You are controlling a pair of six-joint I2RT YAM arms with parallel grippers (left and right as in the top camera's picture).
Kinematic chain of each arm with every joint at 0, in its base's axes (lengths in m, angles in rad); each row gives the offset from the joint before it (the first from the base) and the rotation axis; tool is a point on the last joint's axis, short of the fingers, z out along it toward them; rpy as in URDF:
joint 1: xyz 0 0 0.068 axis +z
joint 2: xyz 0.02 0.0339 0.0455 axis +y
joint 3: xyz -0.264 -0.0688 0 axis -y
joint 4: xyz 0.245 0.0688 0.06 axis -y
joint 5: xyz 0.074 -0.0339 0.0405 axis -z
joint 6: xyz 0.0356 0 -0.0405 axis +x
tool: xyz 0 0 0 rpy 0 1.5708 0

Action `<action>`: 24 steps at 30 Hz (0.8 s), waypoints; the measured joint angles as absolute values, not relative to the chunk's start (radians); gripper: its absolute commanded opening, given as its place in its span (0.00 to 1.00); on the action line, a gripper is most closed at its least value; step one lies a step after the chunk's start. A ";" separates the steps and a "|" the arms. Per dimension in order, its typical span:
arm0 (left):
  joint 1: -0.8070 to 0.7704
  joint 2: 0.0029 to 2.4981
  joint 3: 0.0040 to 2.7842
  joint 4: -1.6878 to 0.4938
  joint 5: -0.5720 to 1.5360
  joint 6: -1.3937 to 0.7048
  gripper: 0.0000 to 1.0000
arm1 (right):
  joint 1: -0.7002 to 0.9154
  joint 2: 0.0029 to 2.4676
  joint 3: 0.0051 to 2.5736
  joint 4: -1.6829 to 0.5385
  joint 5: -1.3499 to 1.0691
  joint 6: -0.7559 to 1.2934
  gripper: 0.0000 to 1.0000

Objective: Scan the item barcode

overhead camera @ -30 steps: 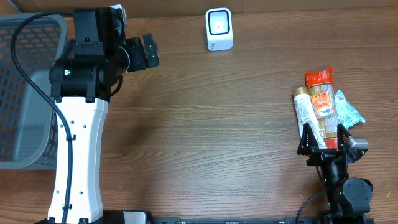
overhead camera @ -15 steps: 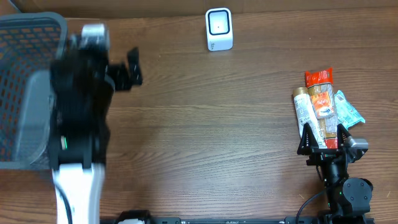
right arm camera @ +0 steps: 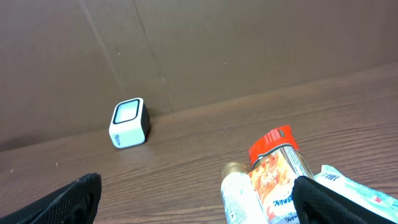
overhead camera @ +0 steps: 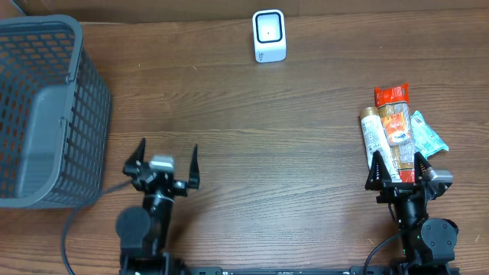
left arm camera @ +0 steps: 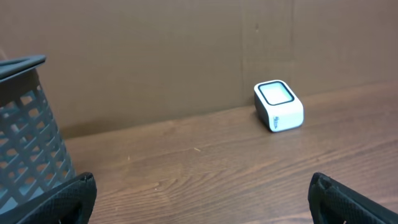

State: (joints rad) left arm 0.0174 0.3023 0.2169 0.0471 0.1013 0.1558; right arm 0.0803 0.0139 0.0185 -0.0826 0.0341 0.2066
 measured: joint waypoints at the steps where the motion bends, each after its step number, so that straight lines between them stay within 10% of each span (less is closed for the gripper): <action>1: 0.009 0.270 0.192 0.048 0.094 0.164 1.00 | 0.080 0.014 0.019 -0.083 0.034 0.206 1.00; 24: -0.012 0.016 0.009 -0.075 0.041 0.217 1.00 | 0.080 0.014 0.019 -0.083 0.034 0.206 1.00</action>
State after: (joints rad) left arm -0.0120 0.0158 0.0090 -0.0746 0.0410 0.2169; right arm 0.0803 0.0139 0.0185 -0.0830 0.0341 0.2062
